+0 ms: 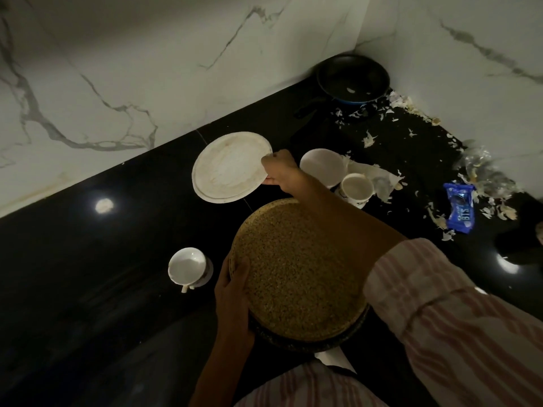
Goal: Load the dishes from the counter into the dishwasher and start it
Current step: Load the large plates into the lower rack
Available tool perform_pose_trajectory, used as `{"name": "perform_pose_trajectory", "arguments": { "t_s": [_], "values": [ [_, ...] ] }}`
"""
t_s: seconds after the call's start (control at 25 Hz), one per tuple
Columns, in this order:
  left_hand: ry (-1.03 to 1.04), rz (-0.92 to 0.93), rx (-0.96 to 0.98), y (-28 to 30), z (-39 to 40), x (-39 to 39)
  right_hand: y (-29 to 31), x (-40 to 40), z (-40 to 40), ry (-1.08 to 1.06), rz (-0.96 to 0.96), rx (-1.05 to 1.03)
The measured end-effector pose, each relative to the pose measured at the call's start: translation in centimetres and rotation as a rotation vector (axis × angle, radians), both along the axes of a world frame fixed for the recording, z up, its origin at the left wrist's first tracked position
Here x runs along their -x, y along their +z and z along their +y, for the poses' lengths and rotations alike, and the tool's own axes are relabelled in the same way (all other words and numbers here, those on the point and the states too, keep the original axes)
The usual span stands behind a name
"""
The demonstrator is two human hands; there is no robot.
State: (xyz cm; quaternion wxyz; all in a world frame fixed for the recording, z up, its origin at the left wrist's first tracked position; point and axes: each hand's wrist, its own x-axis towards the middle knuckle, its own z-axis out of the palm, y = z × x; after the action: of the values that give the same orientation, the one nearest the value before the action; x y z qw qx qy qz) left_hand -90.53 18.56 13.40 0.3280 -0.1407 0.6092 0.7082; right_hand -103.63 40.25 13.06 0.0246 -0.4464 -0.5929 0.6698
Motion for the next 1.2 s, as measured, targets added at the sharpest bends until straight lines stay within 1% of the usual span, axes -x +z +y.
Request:
{"name": "perform_pose_trajectory", "arguments": {
  "t_s": [0.08, 0.24, 0.32, 0.44, 0.56, 0.64, 0.76, 0.84, 1.0, 1.16, 1.2],
  "values": [
    [0.004, -0.005, -0.006, 0.1, 0.0, 0.1, 1.3, -1.7, 1.0, -0.022, 0.027, -0.093],
    [0.01, -0.009, -0.022, 0.0, -0.1, 0.1, 5.7, -7.4, 2.3, -0.025, 0.092, -0.39],
    [0.015, -0.006, -0.011, 0.1, -0.1, 0.2, 7.9, -11.1, 2.3, -0.027, 0.145, -0.467],
    [0.03, 0.01, -0.008, 0.2, 0.0, 0.2, 9.4, -16.7, 1.9, 0.007, 0.169, -0.501],
    [0.027, 0.015, -0.01, 0.3, 0.0, 0.2, 9.6, -21.3, 1.2, 0.042, 0.099, -0.51],
    [0.022, -0.001, -0.023, 0.5, 0.0, 0.1, 9.6, -23.6, 0.4, 0.039, 0.064, -0.495],
    [-0.004, 0.019, -0.026, 0.6, 0.0, -0.2, 9.4, -25.7, -0.8, 0.041, 0.096, -0.437],
    [-0.021, 0.049, -0.005, 0.7, 0.2, -0.5, 8.9, -26.4, -1.5, 0.047, 0.098, -0.442],
    [-0.061, 0.107, 0.001, 0.6, 0.2, -1.1, 7.3, -26.8, -2.4, 0.045, 0.046, -0.535],
    [-0.134, 0.155, -0.005, 0.5, 0.0, -1.6, 5.6, -27.5, -2.9, 0.075, -0.061, -0.728],
    [-0.146, 0.152, -0.008, 0.6, -0.1, -1.7, 5.6, -27.6, -2.8, 0.086, -0.062, -0.733]
  ]
}}
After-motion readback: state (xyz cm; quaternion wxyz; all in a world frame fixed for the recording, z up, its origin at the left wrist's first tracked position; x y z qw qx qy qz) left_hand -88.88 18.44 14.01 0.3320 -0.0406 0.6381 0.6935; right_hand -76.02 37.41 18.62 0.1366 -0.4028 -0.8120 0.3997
